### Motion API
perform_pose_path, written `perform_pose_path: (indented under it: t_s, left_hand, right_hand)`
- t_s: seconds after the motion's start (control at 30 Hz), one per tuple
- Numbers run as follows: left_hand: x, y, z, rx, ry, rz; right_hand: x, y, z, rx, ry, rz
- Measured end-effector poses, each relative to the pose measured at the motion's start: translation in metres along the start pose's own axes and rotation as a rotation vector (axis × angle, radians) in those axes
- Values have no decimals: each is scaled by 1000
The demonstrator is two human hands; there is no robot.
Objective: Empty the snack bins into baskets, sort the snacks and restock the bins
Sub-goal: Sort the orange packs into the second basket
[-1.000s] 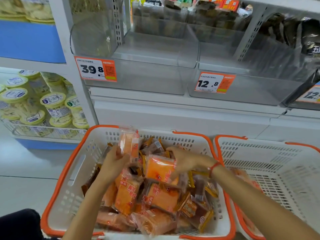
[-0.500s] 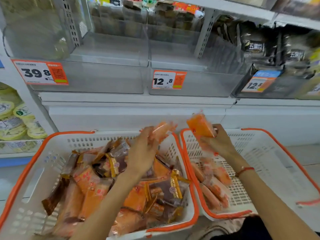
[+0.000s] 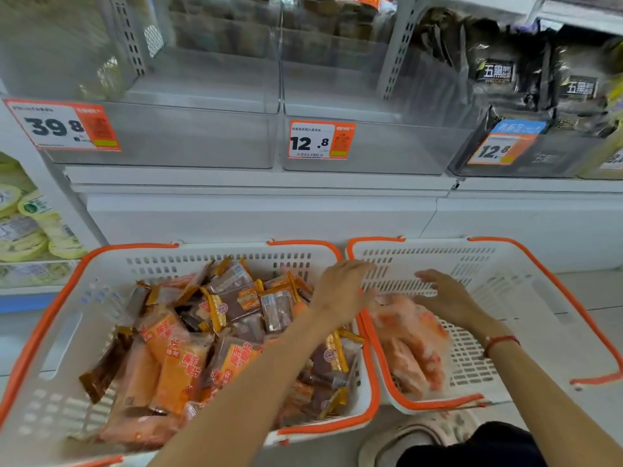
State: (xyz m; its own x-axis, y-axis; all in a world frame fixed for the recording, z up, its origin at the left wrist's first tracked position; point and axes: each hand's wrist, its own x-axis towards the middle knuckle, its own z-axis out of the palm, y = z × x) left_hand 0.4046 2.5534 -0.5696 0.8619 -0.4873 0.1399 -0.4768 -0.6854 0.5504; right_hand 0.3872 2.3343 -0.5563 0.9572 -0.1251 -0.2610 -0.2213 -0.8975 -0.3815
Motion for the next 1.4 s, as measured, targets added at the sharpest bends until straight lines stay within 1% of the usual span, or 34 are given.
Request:
perform_pose_path:
  t_s: [0.07, 0.1, 0.13, 0.2, 0.27, 0.3, 0.37, 0.4, 0.47, 0.53, 0.6, 0.67, 0.73, 0.8, 0.9, 0.93, 0.97, 1.07, 1.13, 1.2, 1.23, 1.27, 1.33, 1.4]
  left_hand:
    - [-27, -21, -21, -31, 62, -69]
    - [-43, -35, -31, -50, 49, -114]
    - [-60, -50, -41, -61, -4, -154]
    - [-90, -85, -55, -44, -184, -221]
    - [-110, -113, -62, -35, -339, -288]
    - [-117, -121, -63, -33, -400, -313]
    - [-129, -126, -58, 40, -485, -320]
    - [-134, -125, -53, 110, -489, -301]
    - [-142, -121, -42, 266, -421, -261]
    - [-148, -113, -38, 401, -338, -243]
    - [-151, -111, -40, 450, -281, -249]
    - [-152, -113, -53, 386, -230, -304]
    - [-155, -123, -73, 190, -108, -394]
    - [-163, -139, -97, -98, 82, -525]
    - [-177, -167, -126, -541, 406, -739]
    - [-180, -176, -129, -630, 482, -787]
    - [-185, -182, -128, -675, 513, -839]
    - [-197, -201, -106, -722, 473, -1025]
    - [-202, -207, -89, -816, 438, -1104]
    - [-200, -205, -83, -916, 403, -1112]
    - [-198, -205, -82, -917, 378, -1087]
    - [-195, -203, -81, -884, 344, -1054]
    - [-192, -205, -80, -735, 252, -995]
    - [-192, -217, -70, -559, 148, -1028]
  right_hand:
    - [1, -32, 10, 68, 80, -168]
    - [0, -50, 16, 76, 81, -252]
    - [-1, -70, 24, 63, 57, -327]
    - [3, -106, 45, 14, 0, -447]
    - [13, -134, 68, -22, -25, -469]
    - [23, -141, 83, -43, -32, -444]
    - [43, -147, 109, -92, -65, -386]
    - [55, -145, 121, -109, -84, -373]
    - [72, -139, 137, -83, -176, -356]
    - [81, -132, 143, 9, -280, -376]
    - [84, -128, 144, 74, -269, -348]
    - [86, -124, 145, 99, -227, -316]
    - [84, -127, 147, 83, -190, -299]
    - [79, -132, 145, 45, -108, -330]
    - [73, -138, 140, 50, 4, -381]
    - [70, -140, 137, 62, 42, -388]
    - [67, -141, 134, 89, 86, -374]
    - [51, -143, 114, 279, 197, -328]
    - [43, -143, 99, 395, 228, -314]
    - [41, -143, 85, 533, 232, -309]
    - [42, -143, 80, 601, 240, -306]
    - [42, -144, 74, 664, 242, -322]
    - [41, -147, 63, 739, 255, -344]
    - [37, -152, 51, 814, 270, -338]
